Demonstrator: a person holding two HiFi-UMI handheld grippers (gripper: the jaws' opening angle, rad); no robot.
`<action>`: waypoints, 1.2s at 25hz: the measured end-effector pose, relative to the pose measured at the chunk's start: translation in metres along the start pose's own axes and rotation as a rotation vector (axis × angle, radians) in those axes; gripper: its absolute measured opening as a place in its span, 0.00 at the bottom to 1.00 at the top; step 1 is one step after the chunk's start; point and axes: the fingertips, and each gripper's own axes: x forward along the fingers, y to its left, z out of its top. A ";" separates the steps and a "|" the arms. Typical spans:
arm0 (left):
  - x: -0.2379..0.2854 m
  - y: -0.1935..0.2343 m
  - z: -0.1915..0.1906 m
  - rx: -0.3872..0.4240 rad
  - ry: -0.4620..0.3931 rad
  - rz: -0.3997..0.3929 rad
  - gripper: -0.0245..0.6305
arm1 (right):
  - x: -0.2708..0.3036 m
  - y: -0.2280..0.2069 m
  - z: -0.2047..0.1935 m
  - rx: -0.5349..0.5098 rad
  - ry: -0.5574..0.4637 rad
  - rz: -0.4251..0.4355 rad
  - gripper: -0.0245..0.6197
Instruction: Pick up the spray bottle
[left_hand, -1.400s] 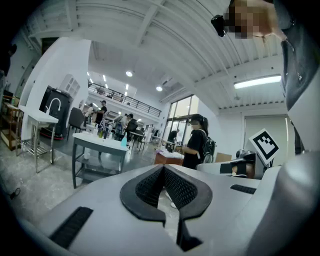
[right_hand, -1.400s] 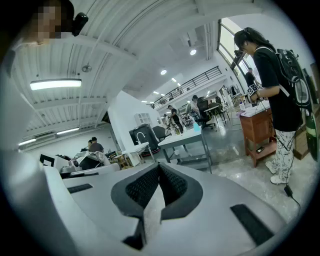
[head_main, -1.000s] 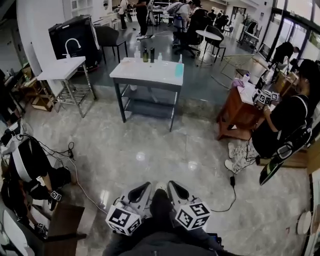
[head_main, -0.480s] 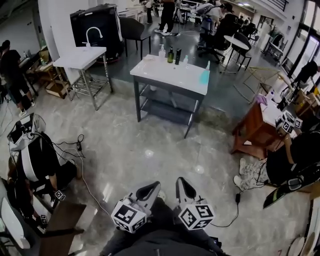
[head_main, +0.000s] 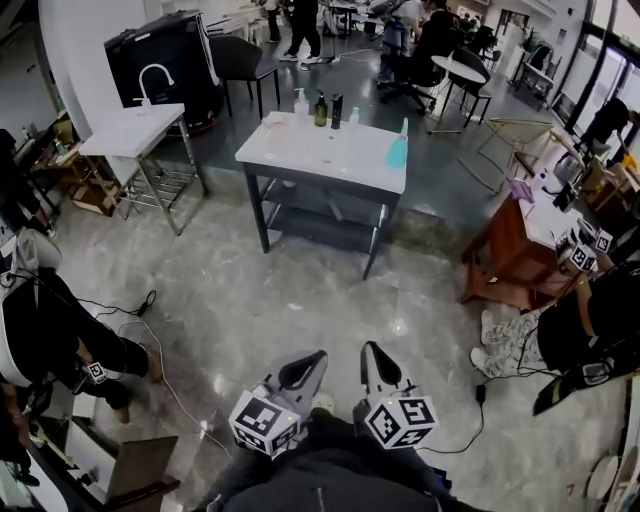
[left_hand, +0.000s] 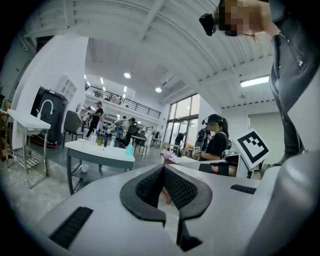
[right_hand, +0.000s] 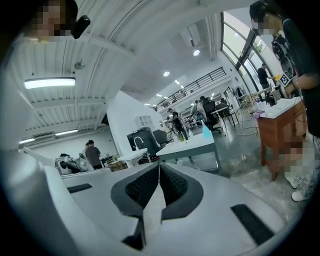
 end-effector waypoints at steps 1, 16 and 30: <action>0.007 0.005 0.002 0.000 0.002 -0.003 0.04 | 0.006 -0.004 0.004 0.001 -0.003 -0.005 0.05; 0.081 0.058 0.011 0.010 0.026 -0.027 0.04 | 0.081 -0.043 0.028 -0.004 -0.020 -0.019 0.05; 0.124 0.067 0.007 -0.020 0.040 -0.030 0.04 | 0.097 -0.065 0.043 0.011 -0.039 0.007 0.05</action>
